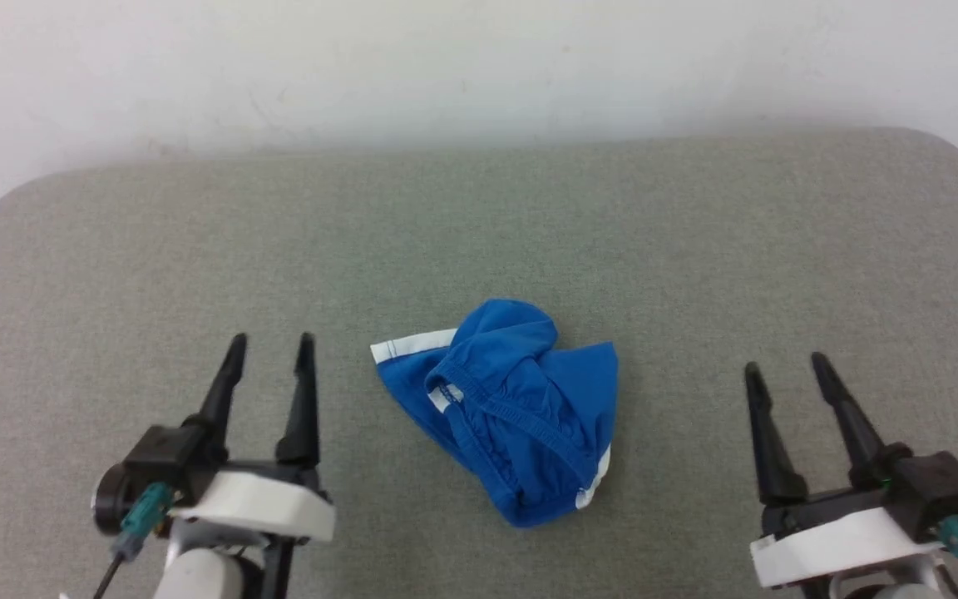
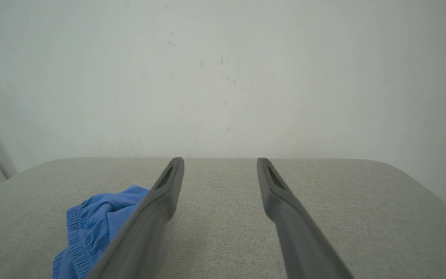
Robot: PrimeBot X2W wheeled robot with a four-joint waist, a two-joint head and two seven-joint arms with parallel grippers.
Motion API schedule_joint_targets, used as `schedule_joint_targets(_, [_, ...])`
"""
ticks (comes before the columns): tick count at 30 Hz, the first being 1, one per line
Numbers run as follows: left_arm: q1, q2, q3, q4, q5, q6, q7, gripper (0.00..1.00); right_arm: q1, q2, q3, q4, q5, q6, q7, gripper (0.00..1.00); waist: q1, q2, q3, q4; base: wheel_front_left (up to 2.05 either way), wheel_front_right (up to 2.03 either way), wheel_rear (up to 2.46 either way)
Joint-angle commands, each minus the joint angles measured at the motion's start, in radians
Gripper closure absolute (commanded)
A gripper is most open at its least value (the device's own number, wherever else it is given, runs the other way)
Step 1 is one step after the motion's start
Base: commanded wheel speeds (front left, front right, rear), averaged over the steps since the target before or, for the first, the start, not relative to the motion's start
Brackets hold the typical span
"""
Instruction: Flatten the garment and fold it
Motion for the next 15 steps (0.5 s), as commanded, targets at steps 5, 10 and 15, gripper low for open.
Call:
schedule_joint_targets(5, [0.050,0.018,0.031,-0.022,0.013,-0.001,-0.004,0.00,-0.007,0.000,0.069,0.034,-0.038,-0.002,0.090,0.00,0.0000,0.0000,-0.010,0.015,0.00,0.00,0.00])
schedule_joint_targets(10, [0.073,0.019,0.039,-0.021,0.015,-0.007,-0.004,0.00,-0.053,0.000,0.203,0.103,-0.050,-0.002,0.288,0.00,0.0000,0.0000,-0.006,0.024,0.00,0.00,0.00])
schedule_joint_targets(15, [0.065,0.013,0.034,-0.015,0.015,-0.013,-0.004,0.00,-0.139,0.000,0.326,0.172,-0.045,-0.002,0.461,0.00,0.0000,0.0000,0.009,0.044,0.00,0.00,0.00])
